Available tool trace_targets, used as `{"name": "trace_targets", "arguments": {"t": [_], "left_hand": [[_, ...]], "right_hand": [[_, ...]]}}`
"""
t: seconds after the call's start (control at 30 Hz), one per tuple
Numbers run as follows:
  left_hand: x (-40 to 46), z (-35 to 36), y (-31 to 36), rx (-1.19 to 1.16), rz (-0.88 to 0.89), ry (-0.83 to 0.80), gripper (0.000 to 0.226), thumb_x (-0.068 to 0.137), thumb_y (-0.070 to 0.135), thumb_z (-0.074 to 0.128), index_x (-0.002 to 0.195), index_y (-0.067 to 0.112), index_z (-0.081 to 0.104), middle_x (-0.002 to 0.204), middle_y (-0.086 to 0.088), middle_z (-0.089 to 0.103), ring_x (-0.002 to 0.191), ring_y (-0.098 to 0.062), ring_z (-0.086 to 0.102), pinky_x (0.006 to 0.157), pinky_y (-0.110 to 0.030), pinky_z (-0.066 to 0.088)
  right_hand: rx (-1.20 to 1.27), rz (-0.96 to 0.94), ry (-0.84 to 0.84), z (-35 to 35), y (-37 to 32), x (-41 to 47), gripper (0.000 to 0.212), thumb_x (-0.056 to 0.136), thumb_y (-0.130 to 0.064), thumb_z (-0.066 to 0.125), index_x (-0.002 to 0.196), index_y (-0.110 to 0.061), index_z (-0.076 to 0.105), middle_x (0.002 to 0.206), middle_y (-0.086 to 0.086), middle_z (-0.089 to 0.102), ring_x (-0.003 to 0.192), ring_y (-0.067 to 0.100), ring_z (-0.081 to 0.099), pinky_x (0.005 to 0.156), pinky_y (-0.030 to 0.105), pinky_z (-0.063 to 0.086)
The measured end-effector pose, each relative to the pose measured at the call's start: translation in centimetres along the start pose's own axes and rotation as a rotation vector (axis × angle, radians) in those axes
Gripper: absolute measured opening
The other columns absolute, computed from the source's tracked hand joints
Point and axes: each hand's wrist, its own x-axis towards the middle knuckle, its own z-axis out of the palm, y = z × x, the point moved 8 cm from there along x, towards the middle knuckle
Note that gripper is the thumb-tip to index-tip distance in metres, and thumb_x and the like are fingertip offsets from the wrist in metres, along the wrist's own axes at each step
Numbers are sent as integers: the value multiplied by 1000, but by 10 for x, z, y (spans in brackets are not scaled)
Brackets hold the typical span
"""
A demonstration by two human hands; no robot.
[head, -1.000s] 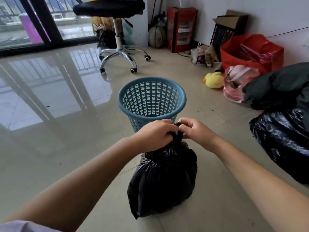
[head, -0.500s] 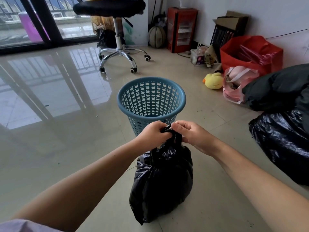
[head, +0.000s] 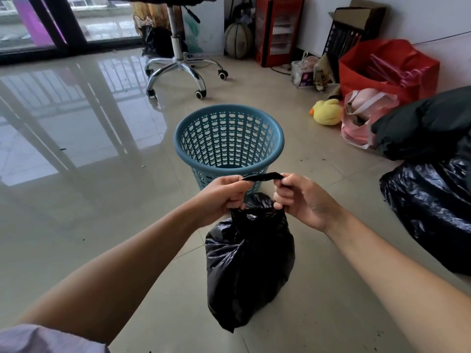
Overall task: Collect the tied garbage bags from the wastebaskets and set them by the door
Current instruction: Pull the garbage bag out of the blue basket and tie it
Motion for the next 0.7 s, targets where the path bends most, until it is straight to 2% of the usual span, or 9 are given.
{"name": "trace_targets", "arguments": {"t": [0.07, 0.17, 0.27, 0.3, 0.37, 0.47, 0.57, 0.63, 0.7], "left_hand": [[3, -8, 0, 324, 4, 68, 23, 93, 15, 56, 71, 11, 51, 56, 2, 39, 49, -10, 35, 54, -22, 35], [8, -16, -14, 763, 36, 119, 24, 90, 22, 59, 78, 1, 56, 63, -3, 50, 55, -12, 45, 56, -27, 42], [12, -8, -39, 1084, 137, 39, 25, 90, 29, 58, 85, 4, 59, 72, -4, 61, 64, -16, 54, 65, -33, 47], [14, -5, -46, 1163, 161, 5, 28, 91, 33, 56, 87, 5, 58, 76, -6, 63, 67, -19, 56, 67, -34, 48], [18, -4, -56, 1268, 193, -33, 32, 93, 38, 51, 90, 6, 55, 80, -9, 63, 71, -24, 57, 69, -38, 48], [20, -4, -71, 1285, 199, -37, 30, 95, 37, 47, 89, 9, 51, 83, -9, 62, 76, -26, 56, 69, -38, 46], [12, 3, -85, 1267, 119, -66, 25, 96, 36, 47, 82, 16, 42, 81, -9, 60, 78, -28, 56, 66, -34, 37], [3, 12, -79, 1266, 49, -91, 27, 96, 36, 46, 80, 17, 38, 74, -4, 51, 77, -28, 55, 65, -34, 37], [-6, 22, -61, 1264, -1, -109, 26, 96, 36, 45, 80, 17, 37, 75, 2, 45, 73, -25, 50, 65, -34, 37]], "right_hand": [[-419, -55, 58, -14, 1, 3, 26, 96, -21, 47, 71, -14, 50, 49, -11, 36, 45, 8, 31, 53, 23, 36], [-1123, -223, 91, -23, 13, 5, 22, 94, -32, 52, 77, -17, 53, 57, -8, 48, 53, 11, 43, 58, 28, 37], [-1454, -318, 14, -25, 42, 9, 21, 97, -30, 46, 97, -10, 53, 78, 7, 63, 70, 27, 56, 63, 35, 40], [-1514, -340, 15, -27, 49, 11, 23, 98, -29, 44, 100, -8, 53, 84, 10, 64, 75, 31, 58, 64, 37, 41], [-1561, -376, 36, -36, 57, 14, 28, 98, -31, 42, 97, -6, 55, 85, 11, 64, 76, 34, 59, 62, 36, 40], [-1569, -405, 57, -44, 73, 12, 42, 95, -41, 31, 89, -8, 57, 74, 6, 62, 66, 28, 60, 55, 30, 40], [-1565, -379, 74, -42, 84, 1, 41, 94, -38, 31, 83, -8, 57, 68, 4, 60, 61, 25, 59, 51, 27, 36], [-1530, -295, 37, -38, 81, -7, 44, 94, -40, 28, 85, -7, 56, 71, 6, 60, 64, 27, 59, 53, 36, 47], [-1495, -242, -4, -30, 63, -18, 45, 94, -41, 27, 85, -7, 55, 71, 7, 59, 65, 30, 58, 55, 42, 50]]}}
